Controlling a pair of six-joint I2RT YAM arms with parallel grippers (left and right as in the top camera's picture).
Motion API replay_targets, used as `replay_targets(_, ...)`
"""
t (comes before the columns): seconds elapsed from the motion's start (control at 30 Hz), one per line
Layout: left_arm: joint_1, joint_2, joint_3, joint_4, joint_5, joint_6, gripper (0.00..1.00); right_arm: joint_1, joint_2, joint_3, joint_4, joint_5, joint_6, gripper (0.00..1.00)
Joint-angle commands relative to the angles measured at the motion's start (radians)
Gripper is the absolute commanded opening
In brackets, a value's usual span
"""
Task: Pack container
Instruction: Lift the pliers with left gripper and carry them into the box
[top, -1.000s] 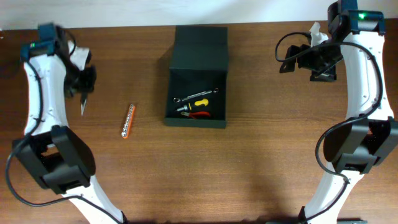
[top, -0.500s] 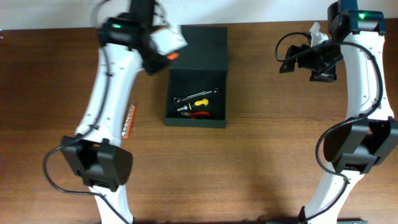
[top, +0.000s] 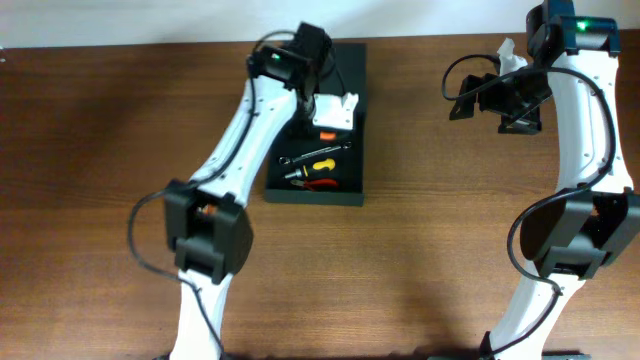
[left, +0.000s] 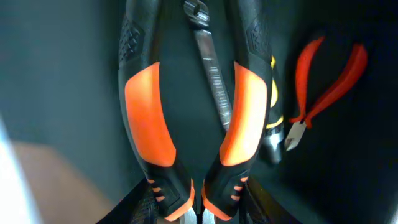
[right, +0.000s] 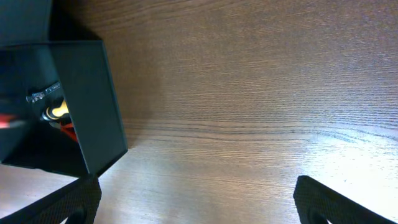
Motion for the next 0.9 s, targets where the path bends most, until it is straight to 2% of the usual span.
replay_targets(0.0, 0.006, 0.006, 0.011, -0.030, 0.077, 0.037, 0.02, 0.003, 0.003, -0.005, 0.000, -0.016, 0.000, 0.99)
replay_targets(0.17, 0.006, 0.011, 0.011, -0.058, 0.167, 0.028, 0.02, 0.003, 0.002, -0.005, 0.000, -0.016, 0.000, 0.99)
replay_targets(0.33, 0.005, 0.012, 0.010, -0.093, 0.194, -0.058, 0.02, 0.003, 0.003, -0.005, 0.000, -0.016, 0.000, 0.99)
replay_targets(0.53, -0.013, 0.014, 0.007, -0.171, 0.214, -0.057, 0.02, 0.003, 0.003, -0.005, 0.000, -0.016, 0.000, 0.99)
replay_targets(0.87, -0.027, 0.060, 0.003, -0.177, 0.213, -0.058, 0.02, 0.003, 0.003, -0.005, -0.006, -0.016, 0.000, 0.99)
